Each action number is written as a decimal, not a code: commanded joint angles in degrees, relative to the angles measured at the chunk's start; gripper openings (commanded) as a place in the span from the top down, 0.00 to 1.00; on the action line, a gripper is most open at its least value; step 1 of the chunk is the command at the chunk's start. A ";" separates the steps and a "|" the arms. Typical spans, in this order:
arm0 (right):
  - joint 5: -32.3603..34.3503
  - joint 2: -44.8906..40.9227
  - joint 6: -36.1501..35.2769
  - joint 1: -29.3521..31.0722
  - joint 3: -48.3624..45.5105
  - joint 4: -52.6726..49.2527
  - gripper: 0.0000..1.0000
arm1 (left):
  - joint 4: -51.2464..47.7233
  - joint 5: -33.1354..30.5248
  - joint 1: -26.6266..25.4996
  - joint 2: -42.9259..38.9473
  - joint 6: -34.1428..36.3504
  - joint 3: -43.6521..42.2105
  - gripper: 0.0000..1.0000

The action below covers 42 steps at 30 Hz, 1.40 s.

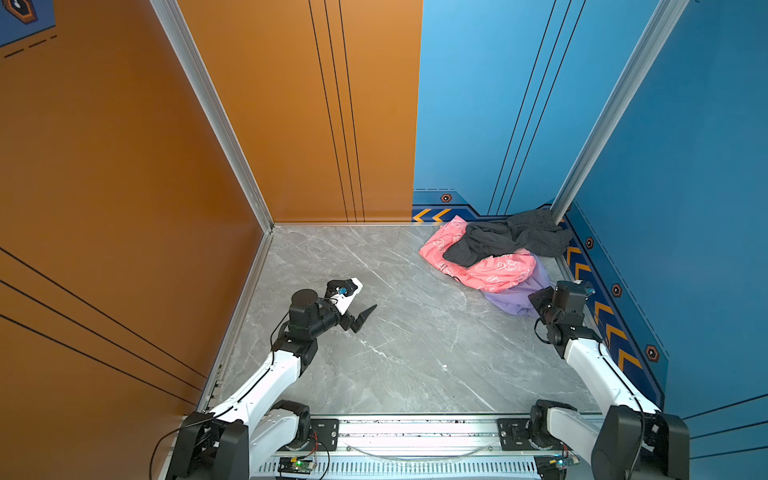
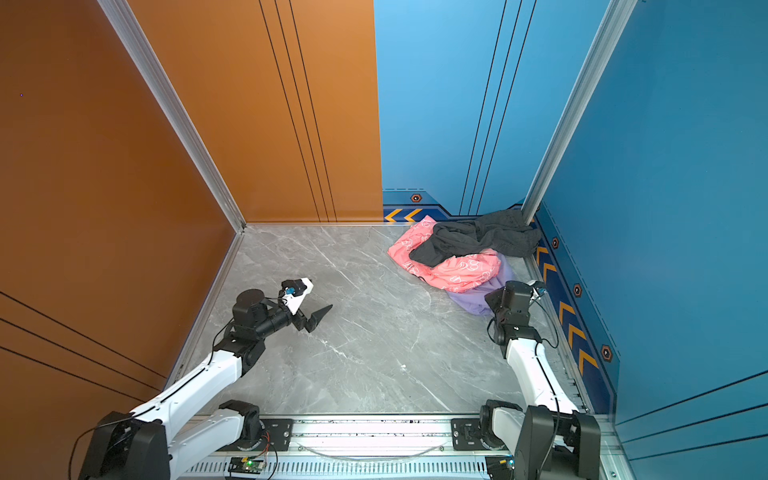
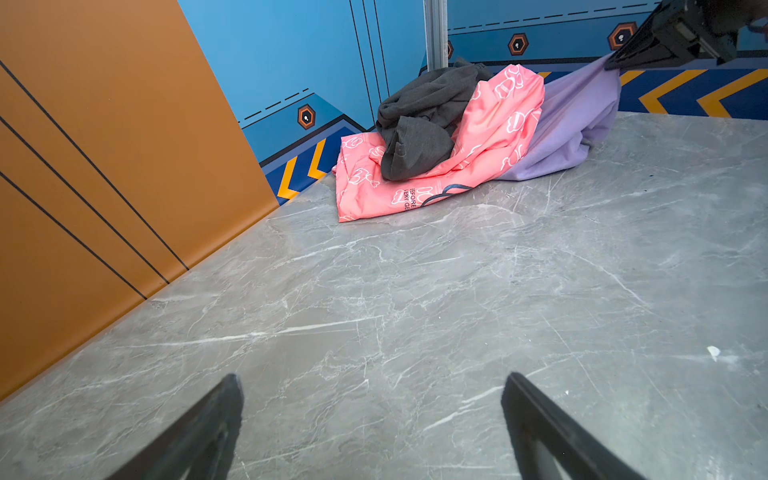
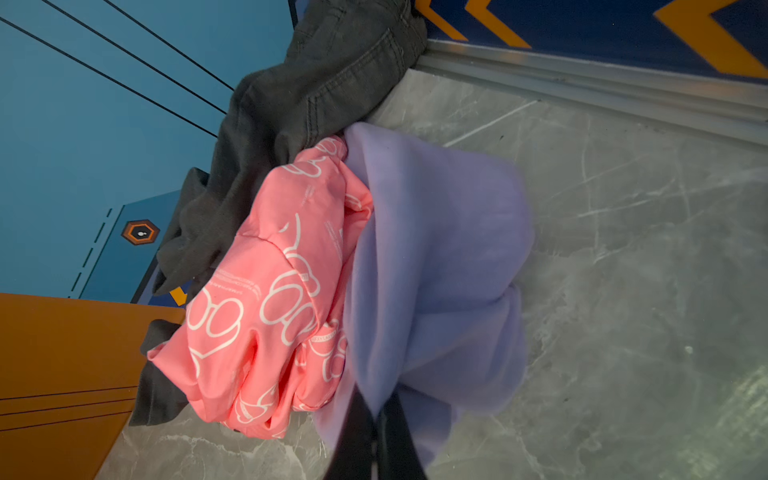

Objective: Pick out a specific cloth from the pile
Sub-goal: 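Grasp the lavender shirt in the pile with the right gripper while the left arm lifts, then lift the lavender shirt with the right gripper, pulling it up from the pile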

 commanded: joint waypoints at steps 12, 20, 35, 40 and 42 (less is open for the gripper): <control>8.36 -0.96 1.54 2.73 0.64 3.45 0.99 | -0.59 -6.43 -3.19 -2.27 5.52 -2.34 0.02; 6.26 4.25 2.36 2.87 2.21 2.07 1.00 | -0.56 -7.69 -3.68 -2.64 6.59 -2.65 0.02; 12.30 0.51 -4.01 6.61 10.70 -1.90 1.00 | -0.52 -11.47 -3.70 -3.26 6.68 -2.94 0.02; 14.85 -0.44 -9.76 7.91 14.40 -3.07 1.00 | -0.54 -12.10 -3.70 -3.43 6.78 -2.95 0.02; 15.37 -0.36 -13.13 8.44 16.00 -3.36 1.00 | -0.51 -12.37 -3.69 -3.35 6.95 -2.90 0.02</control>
